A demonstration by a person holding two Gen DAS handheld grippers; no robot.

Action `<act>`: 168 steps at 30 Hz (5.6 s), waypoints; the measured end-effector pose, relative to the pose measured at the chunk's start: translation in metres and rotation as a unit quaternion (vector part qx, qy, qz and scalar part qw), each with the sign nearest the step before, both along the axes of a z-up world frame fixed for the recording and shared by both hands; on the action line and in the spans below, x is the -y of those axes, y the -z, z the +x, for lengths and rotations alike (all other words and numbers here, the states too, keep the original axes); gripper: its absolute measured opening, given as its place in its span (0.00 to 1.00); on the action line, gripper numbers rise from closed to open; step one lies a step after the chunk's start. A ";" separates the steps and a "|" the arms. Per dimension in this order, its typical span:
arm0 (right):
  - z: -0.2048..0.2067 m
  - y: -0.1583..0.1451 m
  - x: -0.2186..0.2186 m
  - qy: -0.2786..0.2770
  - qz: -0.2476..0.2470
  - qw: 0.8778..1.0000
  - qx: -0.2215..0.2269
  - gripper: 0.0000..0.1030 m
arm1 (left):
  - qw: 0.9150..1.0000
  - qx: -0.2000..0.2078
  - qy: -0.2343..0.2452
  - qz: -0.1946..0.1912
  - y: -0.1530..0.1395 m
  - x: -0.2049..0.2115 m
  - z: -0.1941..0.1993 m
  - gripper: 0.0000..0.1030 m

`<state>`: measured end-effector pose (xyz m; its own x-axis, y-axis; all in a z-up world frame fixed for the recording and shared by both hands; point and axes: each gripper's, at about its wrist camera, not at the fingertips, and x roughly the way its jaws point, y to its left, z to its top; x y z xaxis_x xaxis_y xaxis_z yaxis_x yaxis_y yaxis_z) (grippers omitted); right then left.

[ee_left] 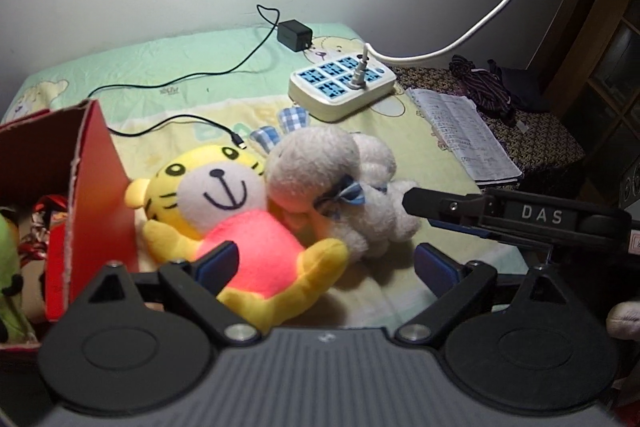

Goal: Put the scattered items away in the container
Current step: 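Bring the right gripper down around the white bunny with plaid ears, then close the right gripper on the white bunny and lift it, then carry the white bunny with the right gripper to the red box, then lower the white bunny into the box beside the green plush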

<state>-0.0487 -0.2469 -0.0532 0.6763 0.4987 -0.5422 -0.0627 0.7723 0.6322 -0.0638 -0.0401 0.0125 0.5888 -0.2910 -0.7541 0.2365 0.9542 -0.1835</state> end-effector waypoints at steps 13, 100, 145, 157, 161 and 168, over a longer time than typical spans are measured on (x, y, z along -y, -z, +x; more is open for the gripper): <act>0.062 -0.008 0.007 -0.043 0.008 0.999 0.026 0.54 | 0.998 -0.038 -0.004 -0.055 0.042 0.012 0.069 0.92; 0.030 -0.051 -0.233 -0.167 0.044 0.982 0.074 0.52 | 0.996 0.063 -0.011 -0.066 -0.021 -0.230 -0.009 0.91; 0.043 -0.036 -0.255 -0.078 -0.079 0.994 0.026 0.36 | 0.996 -0.023 0.059 -0.059 0.019 -0.217 0.022 0.95; 0.042 -0.036 -0.251 -0.082 -0.074 0.994 0.020 0.31 | 0.999 -0.017 0.026 -0.042 0.012 -0.225 0.016 0.93; 0.040 -0.037 -0.252 -0.085 -0.077 0.993 0.015 0.32 | 0.999 -0.019 0.013 -0.035 0.008 -0.229 0.013 0.91; 0.034 -0.040 -0.255 -0.091 -0.082 0.992 0.014 0.32 | 1.000 -0.019 0.011 -0.011 0.009 -0.223 0.008 0.91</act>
<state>-0.0147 0.0082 -0.0133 0.5989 0.5204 -0.6087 -0.2256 0.8389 0.4952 -0.0563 0.1832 0.0039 0.5531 -0.3204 -0.7691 0.2493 0.9444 -0.2142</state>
